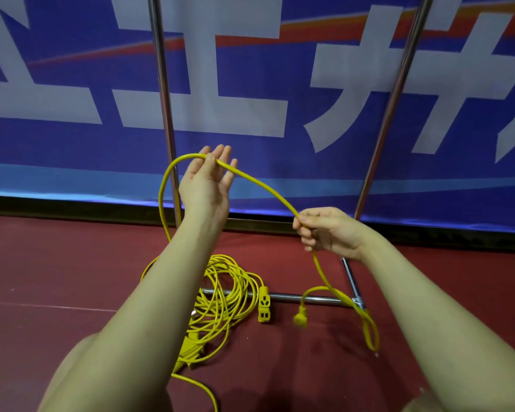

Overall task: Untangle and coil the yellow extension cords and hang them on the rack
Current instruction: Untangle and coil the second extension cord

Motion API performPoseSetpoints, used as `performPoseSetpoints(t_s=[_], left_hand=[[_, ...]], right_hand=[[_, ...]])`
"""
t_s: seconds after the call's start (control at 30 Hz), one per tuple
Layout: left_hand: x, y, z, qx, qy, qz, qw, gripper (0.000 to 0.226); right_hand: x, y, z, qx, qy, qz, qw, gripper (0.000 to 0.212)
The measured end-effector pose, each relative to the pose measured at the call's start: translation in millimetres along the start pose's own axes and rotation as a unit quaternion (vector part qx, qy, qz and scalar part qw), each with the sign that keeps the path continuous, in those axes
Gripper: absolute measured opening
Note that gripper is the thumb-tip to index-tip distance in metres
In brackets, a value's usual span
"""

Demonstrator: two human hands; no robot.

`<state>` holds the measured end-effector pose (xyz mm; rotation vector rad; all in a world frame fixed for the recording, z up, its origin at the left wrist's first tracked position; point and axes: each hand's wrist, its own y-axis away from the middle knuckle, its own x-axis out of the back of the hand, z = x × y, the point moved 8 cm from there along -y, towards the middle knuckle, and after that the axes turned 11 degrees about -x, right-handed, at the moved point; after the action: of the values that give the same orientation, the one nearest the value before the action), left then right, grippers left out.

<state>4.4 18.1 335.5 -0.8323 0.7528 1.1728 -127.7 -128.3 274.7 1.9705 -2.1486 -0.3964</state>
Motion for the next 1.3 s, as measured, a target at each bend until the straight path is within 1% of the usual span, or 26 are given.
performPoseSetpoints(t_s=[0.07,0.13,0.2,0.27,0.37,0.47,0.53,0.57,0.63,0.7,0.77,0.83,0.9,1.0,1.1,1.13,1.17,1.2,1.27,1.3], left_hand=[[-3,10,-17,0.045,-0.05,-0.027,0.997,0.013],[-11,33,-43,0.104,-0.124,-0.093,0.982,0.019],[-16,49,-59,0.11,-0.176,-0.141,0.968,0.026],[-19,49,-55,0.084,-0.172,-0.137,0.972,0.027],[-13,27,-32,0.043,-0.111,-0.077,0.99,0.028],[1,12,-19,0.023,-0.071,-0.026,0.997,0.035],[6,14,-21,0.024,-0.062,-0.007,0.998,0.033],[5,18,-26,0.034,-0.068,-0.011,0.997,0.028],[-3,31,-42,0.086,-0.106,-0.058,0.989,0.013],[-14,51,-59,0.143,-0.136,-0.13,0.972,0.016],[-21,61,-65,0.15,-0.156,-0.174,0.961,0.019],[-21,56,-59,0.122,-0.16,-0.16,0.966,0.019],[-16,44,-47,0.089,-0.14,-0.113,0.98,0.022],[-8,29,-33,0.052,-0.128,-0.069,0.988,0.025],[-1,25,-32,0.052,-0.092,-0.036,0.994,0.021],[-2,26,-37,0.068,-0.089,-0.046,0.993,0.015],[-6,30,-42,0.09,-0.099,-0.072,0.988,0.006],[-10,36,-47,0.11,-0.123,-0.103,0.981,0.005],[-16,46,-56,0.132,-0.151,-0.147,0.969,0.012],[-18,48,-56,0.126,-0.152,-0.15,0.969,0.012]], right_hand=[[0,-1,-5,0.012,-0.002,0.014,1.0,0.015],[-2,-1,-12,0.033,-0.006,0.028,0.999,0.018],[-3,2,-17,0.042,-0.008,0.029,0.999,0.019],[-4,6,-16,0.029,-0.01,0.015,0.999,0.022],[1,10,-6,-0.004,-0.003,0.009,1.0,0.027],[5,11,-1,-0.005,-0.018,0.005,1.0,0.023],[3,11,-2,0.001,-0.013,0.006,1.0,0.021],[1,10,-3,0.004,-0.01,0.01,1.0,0.02],[0,11,-7,0.014,-0.015,0.022,1.0,0.019],[-2,13,-14,0.029,-0.017,0.027,0.999,0.019],[-4,15,-19,0.036,-0.019,0.021,0.999,0.02],[-5,18,-17,0.032,-0.018,0.012,0.999,0.021],[-6,19,-13,0.021,-0.015,-0.001,1.0,0.021],[-6,18,-8,0.009,-0.019,-0.016,1.0,0.018],[-5,17,-5,0.001,0.009,-0.005,1.0,0.018],[-4,17,-5,0.002,0.015,0.006,1.0,0.017],[-2,17,-6,0.007,0.017,0.018,1.0,0.015],[1,17,-7,0.015,0.014,0.028,0.999,0.015],[1,16,-9,0.024,0.005,0.031,0.999,0.015],[0,16,-10,0.024,-0.001,0.025,0.999,0.015]])
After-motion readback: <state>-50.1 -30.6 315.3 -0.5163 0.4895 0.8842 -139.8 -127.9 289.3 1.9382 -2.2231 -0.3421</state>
